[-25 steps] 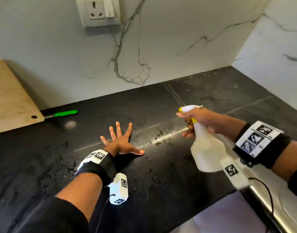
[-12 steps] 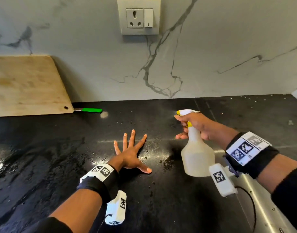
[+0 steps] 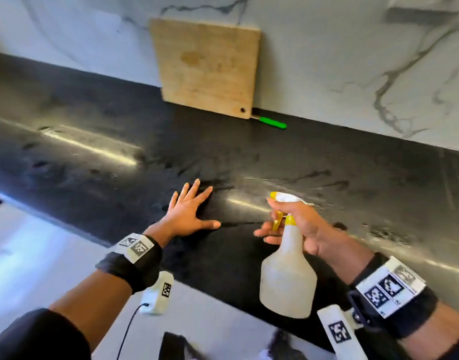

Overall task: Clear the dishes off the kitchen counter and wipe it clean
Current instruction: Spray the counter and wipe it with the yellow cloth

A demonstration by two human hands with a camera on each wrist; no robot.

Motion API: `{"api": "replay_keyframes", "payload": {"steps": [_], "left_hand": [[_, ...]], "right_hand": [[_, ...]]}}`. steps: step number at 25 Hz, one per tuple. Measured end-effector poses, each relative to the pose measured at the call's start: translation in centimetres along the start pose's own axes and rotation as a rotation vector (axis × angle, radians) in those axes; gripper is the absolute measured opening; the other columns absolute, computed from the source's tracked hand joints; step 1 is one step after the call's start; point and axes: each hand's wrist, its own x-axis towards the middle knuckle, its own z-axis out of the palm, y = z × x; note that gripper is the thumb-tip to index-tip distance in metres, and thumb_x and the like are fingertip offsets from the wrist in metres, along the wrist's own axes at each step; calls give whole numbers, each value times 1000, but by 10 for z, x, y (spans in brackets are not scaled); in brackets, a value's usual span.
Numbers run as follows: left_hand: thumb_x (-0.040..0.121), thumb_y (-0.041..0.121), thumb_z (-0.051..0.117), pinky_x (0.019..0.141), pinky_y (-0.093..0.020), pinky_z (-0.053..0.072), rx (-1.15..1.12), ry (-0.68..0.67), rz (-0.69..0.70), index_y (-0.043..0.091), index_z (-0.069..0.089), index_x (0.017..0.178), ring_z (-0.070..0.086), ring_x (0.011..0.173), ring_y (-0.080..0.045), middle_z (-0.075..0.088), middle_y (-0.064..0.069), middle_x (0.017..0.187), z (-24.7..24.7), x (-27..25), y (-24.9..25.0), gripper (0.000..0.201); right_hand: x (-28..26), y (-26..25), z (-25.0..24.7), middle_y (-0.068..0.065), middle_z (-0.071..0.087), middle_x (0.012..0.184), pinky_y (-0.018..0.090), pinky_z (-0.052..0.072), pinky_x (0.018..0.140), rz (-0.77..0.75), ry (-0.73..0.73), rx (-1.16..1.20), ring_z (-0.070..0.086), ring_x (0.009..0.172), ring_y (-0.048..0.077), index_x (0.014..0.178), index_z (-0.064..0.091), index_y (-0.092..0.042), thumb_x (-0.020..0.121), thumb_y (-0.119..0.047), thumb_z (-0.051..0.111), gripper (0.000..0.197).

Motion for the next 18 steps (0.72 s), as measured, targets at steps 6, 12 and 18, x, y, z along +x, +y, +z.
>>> {"api": "replay_keyframes", "payload": {"steps": [6,12,18], "left_hand": [[82,70,56,121,-48,-8,-7,46,-105,41,3,155,-17,149,-21,-15,5,163,-38,-74,-181,95],[83,78,44,119,-57,-10,14,112,-162,41,-2,155,-19,149,-26,-17,5,163,-66,-110,-313,93],[75,83,47,118,-52,-13,-45,204,-208,42,0,154,-21,148,-27,-17,2,163,-110,-95,-423,101]], "right_hand": [[47,34,162,11,58,62,31,59,54,13,4,35,72,79,37,68,54,-9,89,-37,64,37],[95,61,315,14,64,65,32,59,58,-5,-10,-11,72,83,36,75,54,-9,86,-34,69,31],[147,44,452,20,71,94,36,60,65,-86,-99,-86,70,96,34,91,62,-6,87,-32,66,27]]}}
